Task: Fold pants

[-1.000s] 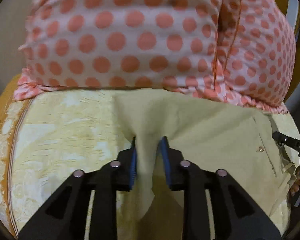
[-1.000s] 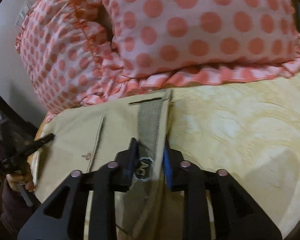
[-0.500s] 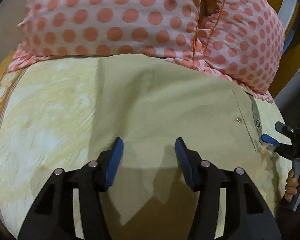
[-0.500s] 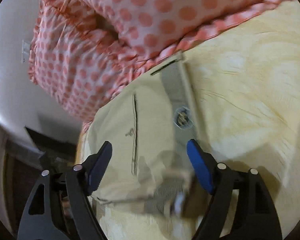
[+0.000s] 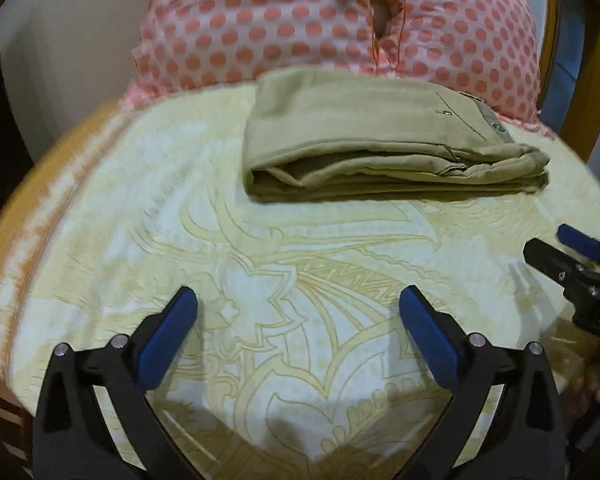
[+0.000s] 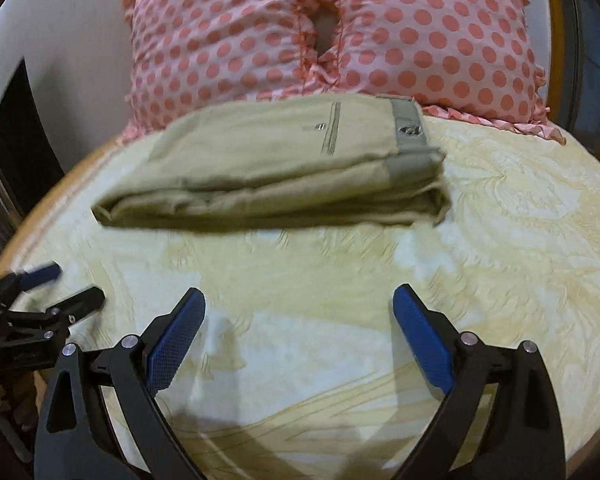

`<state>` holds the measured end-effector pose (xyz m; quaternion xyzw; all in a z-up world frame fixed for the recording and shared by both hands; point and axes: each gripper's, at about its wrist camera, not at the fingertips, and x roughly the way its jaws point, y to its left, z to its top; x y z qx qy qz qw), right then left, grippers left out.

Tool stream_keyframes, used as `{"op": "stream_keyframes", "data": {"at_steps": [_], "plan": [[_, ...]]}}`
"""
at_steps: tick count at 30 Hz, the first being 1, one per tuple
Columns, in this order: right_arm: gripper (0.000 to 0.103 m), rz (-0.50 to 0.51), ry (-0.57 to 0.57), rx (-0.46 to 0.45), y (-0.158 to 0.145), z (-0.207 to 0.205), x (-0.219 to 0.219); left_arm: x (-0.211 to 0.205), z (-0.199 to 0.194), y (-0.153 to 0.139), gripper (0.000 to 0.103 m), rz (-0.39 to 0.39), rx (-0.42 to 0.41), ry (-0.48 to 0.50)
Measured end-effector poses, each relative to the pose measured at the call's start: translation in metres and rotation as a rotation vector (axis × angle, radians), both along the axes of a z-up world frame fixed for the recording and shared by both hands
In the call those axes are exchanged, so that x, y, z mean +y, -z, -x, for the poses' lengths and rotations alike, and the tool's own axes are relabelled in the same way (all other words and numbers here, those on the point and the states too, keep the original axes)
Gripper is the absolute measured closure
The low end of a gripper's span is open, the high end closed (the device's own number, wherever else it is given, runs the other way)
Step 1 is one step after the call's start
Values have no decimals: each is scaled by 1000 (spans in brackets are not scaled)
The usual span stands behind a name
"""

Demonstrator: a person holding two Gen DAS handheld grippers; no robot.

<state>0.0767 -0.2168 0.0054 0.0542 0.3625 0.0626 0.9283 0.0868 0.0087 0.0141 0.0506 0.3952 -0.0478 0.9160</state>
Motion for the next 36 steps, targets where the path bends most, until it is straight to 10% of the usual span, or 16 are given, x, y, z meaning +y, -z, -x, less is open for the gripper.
{"op": "stream_keyframes", "data": {"at_steps": [36], "plan": [[1, 97, 113, -41, 10, 13, 18, 3, 12, 5, 2, 30, -48, -18]]}}
